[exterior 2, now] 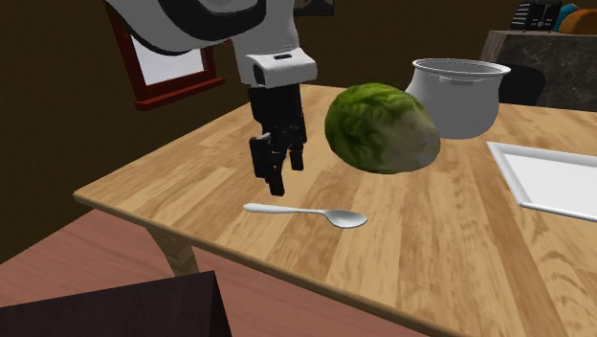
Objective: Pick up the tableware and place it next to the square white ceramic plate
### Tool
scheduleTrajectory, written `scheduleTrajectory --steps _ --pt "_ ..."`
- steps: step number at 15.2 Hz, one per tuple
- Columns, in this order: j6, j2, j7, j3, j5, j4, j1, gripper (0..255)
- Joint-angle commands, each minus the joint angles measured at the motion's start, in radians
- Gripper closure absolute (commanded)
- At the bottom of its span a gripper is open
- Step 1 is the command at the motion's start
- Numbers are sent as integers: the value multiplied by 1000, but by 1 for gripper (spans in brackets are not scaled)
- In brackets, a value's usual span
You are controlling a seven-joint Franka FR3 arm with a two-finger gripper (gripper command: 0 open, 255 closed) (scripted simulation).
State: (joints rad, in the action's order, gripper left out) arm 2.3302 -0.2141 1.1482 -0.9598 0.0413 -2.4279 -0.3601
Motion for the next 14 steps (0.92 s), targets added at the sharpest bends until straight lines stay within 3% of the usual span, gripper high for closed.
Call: scheduleTrajectory --steps 1,9,14 --pt "-187 67 57 -39 -122 121 -60 0" --pt "-91 160 134 -60 -227 69 -86 0" --pt "-91 160 134 -59 -227 69 -86 0"
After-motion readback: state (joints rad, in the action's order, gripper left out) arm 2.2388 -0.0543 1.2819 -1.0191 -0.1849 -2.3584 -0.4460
